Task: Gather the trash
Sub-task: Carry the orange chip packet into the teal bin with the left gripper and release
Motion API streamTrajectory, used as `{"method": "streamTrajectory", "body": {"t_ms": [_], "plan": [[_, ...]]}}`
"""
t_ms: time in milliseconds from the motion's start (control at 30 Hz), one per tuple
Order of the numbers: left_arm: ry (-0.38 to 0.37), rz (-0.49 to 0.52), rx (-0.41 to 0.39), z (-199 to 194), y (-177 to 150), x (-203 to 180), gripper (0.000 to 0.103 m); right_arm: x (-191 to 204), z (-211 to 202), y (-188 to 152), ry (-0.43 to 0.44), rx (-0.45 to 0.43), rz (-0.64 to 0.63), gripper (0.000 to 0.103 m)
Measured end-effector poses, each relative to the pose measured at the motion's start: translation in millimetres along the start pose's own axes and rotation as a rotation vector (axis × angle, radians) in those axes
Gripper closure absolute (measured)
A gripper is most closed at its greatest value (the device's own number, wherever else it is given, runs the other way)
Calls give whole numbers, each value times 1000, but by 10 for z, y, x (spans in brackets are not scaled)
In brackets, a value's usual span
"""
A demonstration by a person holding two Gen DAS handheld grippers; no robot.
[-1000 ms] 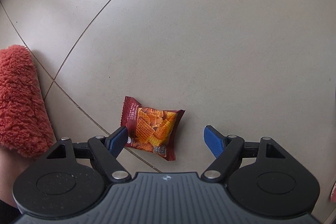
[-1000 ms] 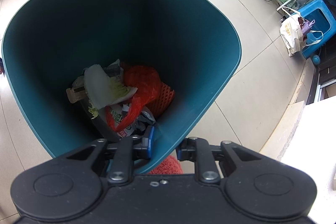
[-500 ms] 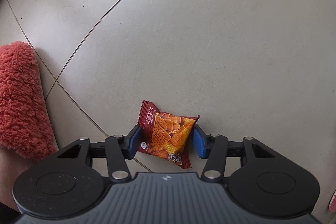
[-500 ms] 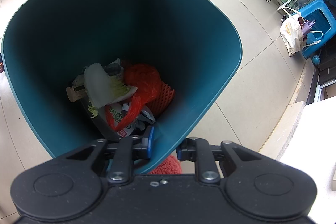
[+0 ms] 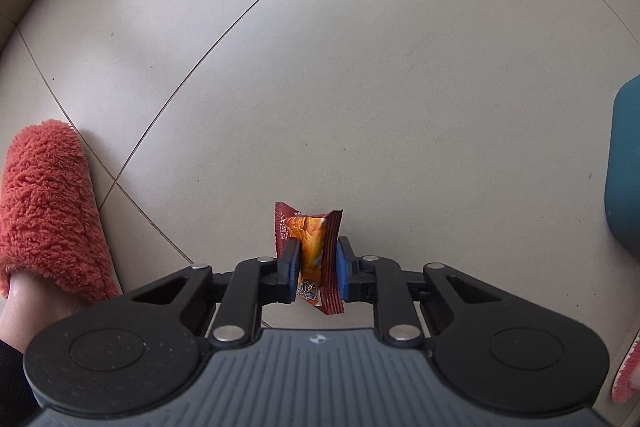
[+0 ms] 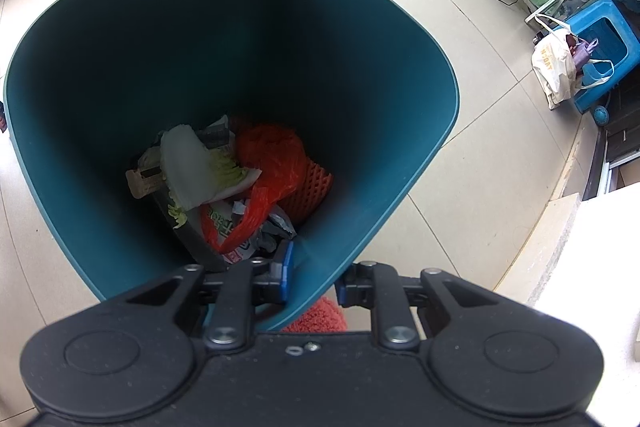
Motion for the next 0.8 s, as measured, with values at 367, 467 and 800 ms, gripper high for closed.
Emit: {"method": "streamTrajectory", "body": {"t_ms": [367,467,800], "plan": [[-75,63,-107,-933,-33,-418,86,-3,-12,4,1,-5,1,83],[-111,140,-162,-1366,-100,-720,86,-6,-12,3,1,-5,1,83],[-234,334,-309,-2595,-418,-1578,86,-9,-24,16,2,-6,1,83]]}}
Point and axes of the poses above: each gripper's, at about its wrist camera, not at the fingertips, and z roughly the way its jaws point, x to its left, y to its top, the point moved 3 cm from there along z, roughly the way its jaws point, and after that the axes turned 14 degrees about x, right-handed, at the moved point
